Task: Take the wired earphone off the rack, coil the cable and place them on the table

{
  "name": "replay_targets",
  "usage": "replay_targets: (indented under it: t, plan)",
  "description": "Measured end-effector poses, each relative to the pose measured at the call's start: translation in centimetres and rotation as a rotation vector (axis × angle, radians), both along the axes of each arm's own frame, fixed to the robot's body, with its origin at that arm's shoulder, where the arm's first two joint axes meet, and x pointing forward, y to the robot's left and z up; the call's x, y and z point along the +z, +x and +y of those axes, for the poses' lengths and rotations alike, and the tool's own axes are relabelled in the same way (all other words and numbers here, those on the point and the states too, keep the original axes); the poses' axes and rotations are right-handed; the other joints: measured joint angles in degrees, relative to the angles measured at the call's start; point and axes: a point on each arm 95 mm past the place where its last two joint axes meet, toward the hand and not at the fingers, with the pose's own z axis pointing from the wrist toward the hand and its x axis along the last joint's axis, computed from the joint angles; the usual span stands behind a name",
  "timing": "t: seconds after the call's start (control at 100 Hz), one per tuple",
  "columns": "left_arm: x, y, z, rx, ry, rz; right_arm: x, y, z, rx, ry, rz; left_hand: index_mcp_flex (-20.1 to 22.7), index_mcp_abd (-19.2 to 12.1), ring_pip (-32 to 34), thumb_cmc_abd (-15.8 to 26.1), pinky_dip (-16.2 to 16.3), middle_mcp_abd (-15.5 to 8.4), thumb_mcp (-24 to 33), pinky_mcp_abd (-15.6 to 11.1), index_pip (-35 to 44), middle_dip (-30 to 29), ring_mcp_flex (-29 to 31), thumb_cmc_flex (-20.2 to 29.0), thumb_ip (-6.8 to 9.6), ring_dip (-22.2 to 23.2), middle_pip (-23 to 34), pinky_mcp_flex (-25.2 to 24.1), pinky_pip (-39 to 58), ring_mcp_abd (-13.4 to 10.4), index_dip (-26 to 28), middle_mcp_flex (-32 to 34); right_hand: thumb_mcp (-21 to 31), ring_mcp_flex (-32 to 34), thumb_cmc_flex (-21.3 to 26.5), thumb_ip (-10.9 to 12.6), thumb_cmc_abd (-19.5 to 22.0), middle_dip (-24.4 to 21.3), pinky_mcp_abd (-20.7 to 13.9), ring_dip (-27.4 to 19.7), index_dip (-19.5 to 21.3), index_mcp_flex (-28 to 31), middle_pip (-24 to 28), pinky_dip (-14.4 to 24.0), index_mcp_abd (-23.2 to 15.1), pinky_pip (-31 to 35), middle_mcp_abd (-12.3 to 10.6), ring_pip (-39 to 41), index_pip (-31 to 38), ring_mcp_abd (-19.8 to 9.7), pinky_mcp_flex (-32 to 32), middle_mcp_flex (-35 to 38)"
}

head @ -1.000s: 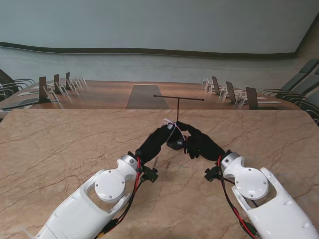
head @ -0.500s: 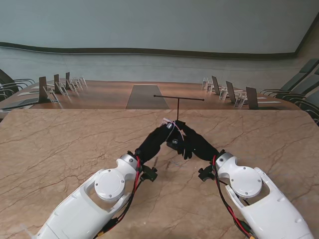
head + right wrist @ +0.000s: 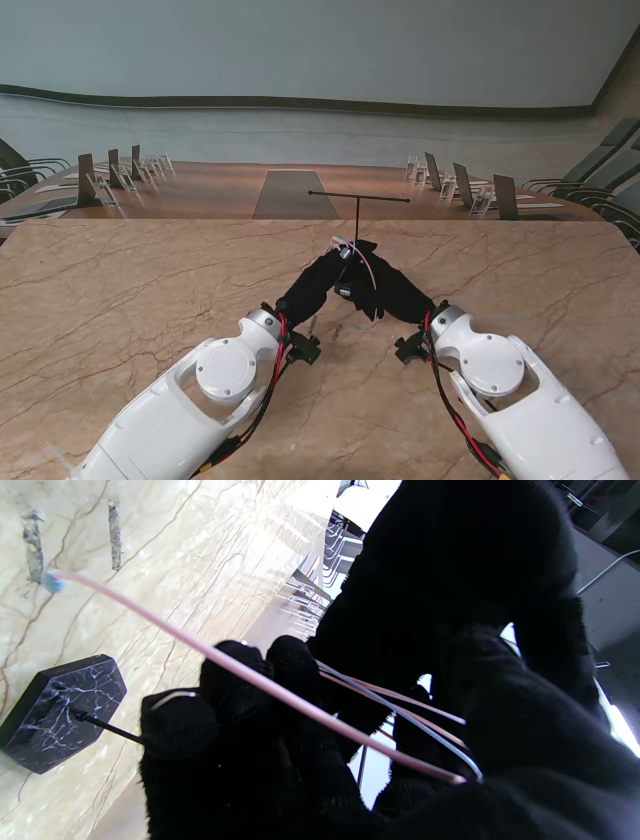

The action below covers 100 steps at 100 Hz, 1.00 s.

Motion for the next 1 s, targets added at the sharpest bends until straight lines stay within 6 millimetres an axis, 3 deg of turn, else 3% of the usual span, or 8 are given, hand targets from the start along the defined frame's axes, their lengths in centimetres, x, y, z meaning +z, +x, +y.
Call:
replay_targets:
  t: [0.3, 0.47, 0.63, 0.74, 0.89, 0.92, 0.98, 1.0]
  plan:
    - [0.3, 0.0, -0.6, 0.005, 0.0, -0.015, 0.3, -0.3, 0.0, 0.002, 0.052, -0.018, 0.2, -2.1, -1.4, 0.0, 0.0, -2.2, 0.0, -2.1, 0.0, 0.0, -1.2, 0.0, 0.0, 0.0, -0.3, -0.8, -1.2, -2.0, 0.0, -1.3, 0.1, 6.5, 3.7, -1.2, -1.3, 4.6, -1.6, 1.4, 2.0, 4.2, 4.0, 0.3, 4.8, 4.5, -2.0, 6.4, 7.8, -3.5, 7.9, 3.6]
    - [0.5, 0.0, -0.7, 0.005, -0.003, -0.021, 0.1, -0.5, 0.4, -0.015, 0.109, -0.007, 0.1, -2.2, -1.7, 0.0, 0.0, -2.9, 0.0, -2.3, 0.0, 0.1, -1.2, 0.0, 0.0, 0.0, -0.3, -0.8, -1.4, -2.2, 0.1, -2.4, 0.6, 7.7, 5.8, -1.2, -1.3, 6.4, -2.1, 1.6, 2.2, 5.9, 4.3, 0.3, 5.2, 5.2, -2.5, 7.7, 10.4, -4.2, 9.5, 4.8]
    - [0.4, 0.0, -0.6, 0.008, 0.0, -0.019, 0.0, -0.4, 1.0, 0.006, 0.106, 0.006, 0.0, 2.4, -2.3, 0.0, 0.0, -3.0, 0.0, -2.3, 0.7, 0.3, -1.3, 0.0, 0.0, 0.0, -0.3, -0.9, -1.9, -2.2, 0.1, -2.9, 0.7, 8.8, 7.0, -1.2, -1.2, 7.4, -2.1, 1.6, 5.1, 10.6, 4.3, 0.3, 5.2, 5.7, -2.6, 8.2, 14.1, -4.4, 10.7, 5.9]
    - [0.3, 0.0, -0.4, 0.01, 0.007, -0.015, 0.2, -0.3, 1.1, 0.043, 0.07, 0.01, 0.4, 7.6, -2.4, 0.0, 0.0, -3.0, 0.0, -2.3, 1.4, 0.3, -1.8, 0.0, 0.0, 0.0, -0.3, -1.3, -2.0, -2.2, 0.1, -2.9, 8.7, 9.8, 6.1, -1.1, -4.3, 8.1, -2.4, 1.6, 6.2, 13.2, 4.7, 0.2, 5.2, 6.2, -2.9, 9.1, 16.2, -5.0, 12.1, 6.7]
    - [0.0, -0.1, -0.2, 0.016, 0.014, -0.012, 0.5, -0.1, 1.0, 0.03, 0.003, -0.027, 1.0, 8.3, -2.5, 0.0, 0.0, -3.1, 0.0, -2.3, 1.7, 0.4, -1.9, 0.0, 0.0, 0.0, -0.3, -1.4, -2.3, -2.2, 0.1, -2.9, 24.2, 9.9, -0.8, 3.2, -10.7, 8.9, -2.4, 1.6, 12.0, 19.0, 4.8, 0.2, 5.3, 6.4, -3.0, 9.2, 17.6, -5.0, 12.2, 6.7]
    - [-0.1, -0.1, -0.2, 0.017, 0.015, -0.012, 0.5, 0.0, 1.0, 0.018, -0.007, -0.038, 0.4, 8.3, -2.6, 0.0, 0.0, -3.5, 0.0, -2.3, 1.7, 0.5, -2.1, 0.0, 0.0, 0.0, -0.3, -1.4, -2.7, -2.2, 0.0, -2.9, 26.6, 9.9, -1.7, 5.0, -11.2, 8.9, -2.4, 1.6, 13.5, 20.2, 4.8, 0.2, 5.3, 6.4, -3.0, 9.4, 18.2, -5.0, 12.3, 6.7]
    - [-0.1, -0.1, -0.2, 0.016, 0.015, -0.012, 0.6, 0.1, 1.0, -0.001, -0.021, -0.056, 0.0, 8.5, -3.0, 0.0, 0.1, -3.6, 0.0, -2.3, 1.6, 0.9, -2.7, 0.0, 0.0, 0.0, -0.3, -1.9, -3.3, -2.2, 0.0, -3.1, 29.8, 9.9, -3.3, 4.9, -12.0, 9.0, -2.4, 1.6, 16.1, 22.0, 4.9, 0.2, 4.9, 6.5, -3.0, 9.6, 18.3, -5.1, 12.4, 6.7]
    - [-0.1, -0.1, -0.2, 0.016, 0.015, -0.012, 0.6, 0.1, 1.0, -0.005, -0.022, -0.058, -0.1, 8.5, -3.0, 0.0, 0.2, -3.6, 0.0, -2.3, 0.9, 0.9, -3.1, 0.0, 0.0, 0.0, -0.3, -2.1, -3.4, -2.2, 0.0, -3.4, 30.1, 9.9, -3.4, 6.1, -12.6, 9.0, -2.4, 1.6, 16.6, 22.4, 4.9, 0.2, 4.8, 6.5, -3.0, 9.7, 18.3, -5.1, 12.4, 6.7]
